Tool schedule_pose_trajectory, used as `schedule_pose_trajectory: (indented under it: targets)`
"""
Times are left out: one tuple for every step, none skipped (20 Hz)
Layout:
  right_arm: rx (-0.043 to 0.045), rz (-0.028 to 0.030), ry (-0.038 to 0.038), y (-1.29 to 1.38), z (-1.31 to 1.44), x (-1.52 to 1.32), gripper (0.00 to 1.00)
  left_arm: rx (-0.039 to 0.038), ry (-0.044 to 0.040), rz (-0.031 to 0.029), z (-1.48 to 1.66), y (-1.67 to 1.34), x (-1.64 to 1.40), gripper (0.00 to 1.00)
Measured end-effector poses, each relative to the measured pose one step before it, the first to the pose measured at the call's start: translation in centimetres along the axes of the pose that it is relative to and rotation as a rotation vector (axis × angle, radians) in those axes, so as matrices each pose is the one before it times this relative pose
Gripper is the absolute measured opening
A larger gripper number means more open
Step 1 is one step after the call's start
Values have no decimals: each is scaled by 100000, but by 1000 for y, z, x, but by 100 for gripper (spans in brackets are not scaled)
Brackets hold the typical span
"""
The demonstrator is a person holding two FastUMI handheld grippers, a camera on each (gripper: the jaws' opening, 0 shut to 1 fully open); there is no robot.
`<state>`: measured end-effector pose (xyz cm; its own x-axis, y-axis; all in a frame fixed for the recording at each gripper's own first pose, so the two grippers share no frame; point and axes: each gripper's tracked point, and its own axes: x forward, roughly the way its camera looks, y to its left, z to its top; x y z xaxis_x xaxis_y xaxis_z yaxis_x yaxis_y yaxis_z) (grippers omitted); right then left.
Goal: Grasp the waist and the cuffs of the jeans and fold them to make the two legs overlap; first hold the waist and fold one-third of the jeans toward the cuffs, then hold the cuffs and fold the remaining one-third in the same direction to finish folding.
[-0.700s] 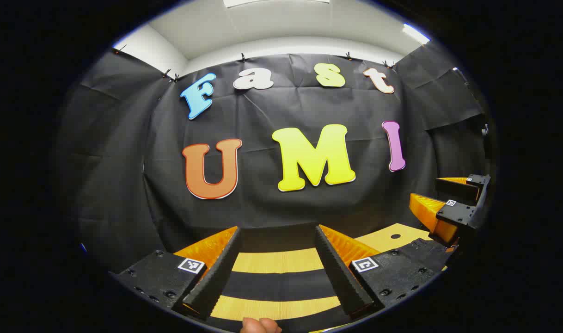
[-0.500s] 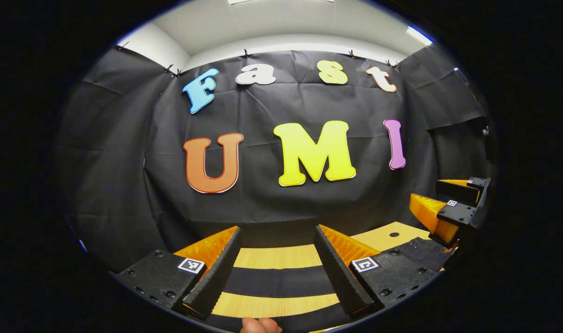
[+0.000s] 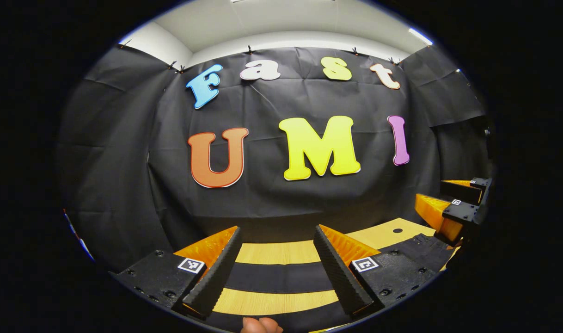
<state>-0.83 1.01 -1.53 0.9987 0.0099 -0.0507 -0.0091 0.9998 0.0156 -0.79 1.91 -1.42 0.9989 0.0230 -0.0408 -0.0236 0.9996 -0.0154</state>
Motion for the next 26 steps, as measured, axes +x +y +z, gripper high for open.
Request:
schedule_pose_trajectory:
  targets:
    - [-181, 462, 111, 112, -121, -93, 93, -18, 174, 338, -207, 153, -228, 100]
    - [-172, 671, 216, 168, -52, -52, 96, 119, 142, 92, 24, 36, -115, 100]
    - [-256, 342, 63, 26, -96, 8, 96, 281, 140, 182, 11, 45, -105, 100]
    - [-124, 293, 55, 51, 44, -76, 96, 243, -202, 169, 91, 66, -72, 100]
    - [183, 122, -146, -53, -39, -73, 93, 178, -288, 258, 83, 57, -113, 100]
    - [255, 63, -133, -16, 98, -32, 93, -8, -284, 287, 189, 213, -108, 100]
    - [154, -9, -224, -55, 38, -37, 93, -26, -168, 375, -22, 103, -198, 100]
    - [32, 56, -168, 3, 63, -35, 93, -49, -76, 363, -31, 132, -89, 100]
    - [25, 54, -172, -63, 22, 14, 93, -77, 160, 340, 97, 104, -11, 100]
    - [89, 338, -171, 62, 81, -139, 93, -51, 205, 405, 12, 126, -40, 100]
    - [19, 187, -202, -78, 37, 81, 93, -83, 54, 367, -18, 136, -76, 100]
    - [-100, 465, -91, -27, 31, -24, 93, 157, 177, 480, -73, 218, -155, 100]
    - [436, 556, 271, -88, -76, -69, 96, -45, 646, 371, -120, 342, -121, 100]
    - [970, 1336, 1076, -205, -124, 121, 96, -1541, 1422, 300, -380, 458, -146, 99]
    - [2002, 2282, 1755, -227, -399, 216, 93, -2816, 1980, -675, -425, 328, -311, 99]
    - [2430, 937, 2979, -604, -541, 181, 94, -4850, 3364, -1233, -937, 371, -349, 100]
    - [1363, -487, 4356, -1267, -1047, 147, 95, -5052, 4752, -676, -1034, 503, -393, 100]
    - [383, -852, 5719, -1296, -1350, 235, 93, -6416, 6232, -238, -1306, 868, -611, 100]
    - [594, -624, 6230, -1393, -1895, 260, 93, -7700, 6103, 1074, -1876, 1352, -715, 100]
    - [1853, -1009, 5409, -1449, -1515, 18, 93, -8944, 6370, 1315, -1770, 1362, -833, 100]
    - [3487, -1615, 5543, -1499, -1545, -202, 94, -9399, 6654, 1448, -1763, 1585, -805, 100]
    - [4557, -2034, 5921, -1549, -1592, -280, 96, -9785, 8478, 1739, -2138, 1592, -624, 100]
    - [4359, -2427, 6005, -1666, -1825, -65, 93, -10962, 7629, 2562, -2191, 1934, -632, 99]
    - [3284, -2787, 4626, -1687, -1347, 0, 94, -10883, 6627, 2649, -2015, 1957, -463, 99]
    - [1976, -3332, 3202, -1799, -919, 455, 96, -11202, 5606, 3079, -1741, 1898, -216, 99]
    - [860, -2838, 1493, -1443, -558, 150, 93, -10554, 4791, 2173, -1602, 1663, -152, 99]
